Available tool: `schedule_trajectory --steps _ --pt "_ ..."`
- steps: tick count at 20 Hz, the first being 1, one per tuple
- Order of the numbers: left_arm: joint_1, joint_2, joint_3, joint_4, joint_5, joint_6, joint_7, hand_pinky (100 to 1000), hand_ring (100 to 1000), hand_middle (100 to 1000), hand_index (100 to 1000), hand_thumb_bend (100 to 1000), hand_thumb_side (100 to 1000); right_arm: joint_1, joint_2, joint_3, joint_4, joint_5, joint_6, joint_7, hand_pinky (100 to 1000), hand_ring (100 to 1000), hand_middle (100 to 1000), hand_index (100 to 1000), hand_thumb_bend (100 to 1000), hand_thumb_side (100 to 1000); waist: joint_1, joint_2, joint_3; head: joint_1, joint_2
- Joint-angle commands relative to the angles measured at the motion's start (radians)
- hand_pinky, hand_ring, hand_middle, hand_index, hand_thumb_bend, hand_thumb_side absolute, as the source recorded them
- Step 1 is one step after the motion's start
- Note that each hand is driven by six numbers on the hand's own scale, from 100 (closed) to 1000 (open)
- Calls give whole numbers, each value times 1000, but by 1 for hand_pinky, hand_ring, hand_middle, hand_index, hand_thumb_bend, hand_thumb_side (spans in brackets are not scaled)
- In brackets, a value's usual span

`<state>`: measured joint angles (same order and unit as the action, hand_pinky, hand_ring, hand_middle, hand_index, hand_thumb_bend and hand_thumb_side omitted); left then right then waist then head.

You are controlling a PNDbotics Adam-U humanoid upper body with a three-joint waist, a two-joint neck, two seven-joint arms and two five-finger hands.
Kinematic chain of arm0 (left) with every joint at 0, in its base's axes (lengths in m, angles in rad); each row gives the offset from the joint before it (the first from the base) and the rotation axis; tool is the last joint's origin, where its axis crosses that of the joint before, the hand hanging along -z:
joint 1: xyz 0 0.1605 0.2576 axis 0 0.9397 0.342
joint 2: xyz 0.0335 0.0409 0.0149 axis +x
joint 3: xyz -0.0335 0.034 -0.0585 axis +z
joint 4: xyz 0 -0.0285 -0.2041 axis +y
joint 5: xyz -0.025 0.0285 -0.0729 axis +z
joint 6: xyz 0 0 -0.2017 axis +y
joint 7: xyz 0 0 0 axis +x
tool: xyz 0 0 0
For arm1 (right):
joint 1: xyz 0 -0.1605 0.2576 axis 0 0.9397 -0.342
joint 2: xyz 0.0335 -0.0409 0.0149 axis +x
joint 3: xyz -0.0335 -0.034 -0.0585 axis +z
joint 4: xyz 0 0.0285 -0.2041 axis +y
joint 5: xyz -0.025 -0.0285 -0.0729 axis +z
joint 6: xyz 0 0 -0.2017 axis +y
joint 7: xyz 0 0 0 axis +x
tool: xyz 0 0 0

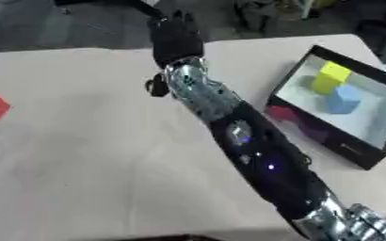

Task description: Pick up the objects with one hand, pass them to the other hand, and then place them into the box on the other side of the table.

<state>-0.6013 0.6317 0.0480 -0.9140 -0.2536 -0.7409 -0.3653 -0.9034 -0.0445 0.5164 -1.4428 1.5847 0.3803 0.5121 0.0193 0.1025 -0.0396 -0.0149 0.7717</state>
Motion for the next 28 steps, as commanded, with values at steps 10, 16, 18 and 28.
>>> schedule_trajectory --steps 10,16,18,28 --pt "-159 -195 -41 -175 476 511 -541 628 413 373 453 100 344 -40 21 66 -131 -24 -106 94 1000 889 909 989 504 343 -5 -7 7 -33 -2" --pt "-178 -235 -100 -160 414 485 -542 632 418 377 457 100 320 -46 45 76 -149 -17 -128 102 1000 925 944 993 519 341 0 -4 1 -46 -4" --pt "-186 -247 -114 -154 399 466 -542 634 421 378 459 100 317 -48 53 80 -151 -31 -130 105 1000 929 949 995 557 357 1 -3 0 -49 -4" --pt "-229 -291 -156 -139 362 392 -542 638 425 382 461 100 318 -52 83 96 -144 -163 -85 137 968 894 902 996 485 178 -2 1 3 -58 -10"
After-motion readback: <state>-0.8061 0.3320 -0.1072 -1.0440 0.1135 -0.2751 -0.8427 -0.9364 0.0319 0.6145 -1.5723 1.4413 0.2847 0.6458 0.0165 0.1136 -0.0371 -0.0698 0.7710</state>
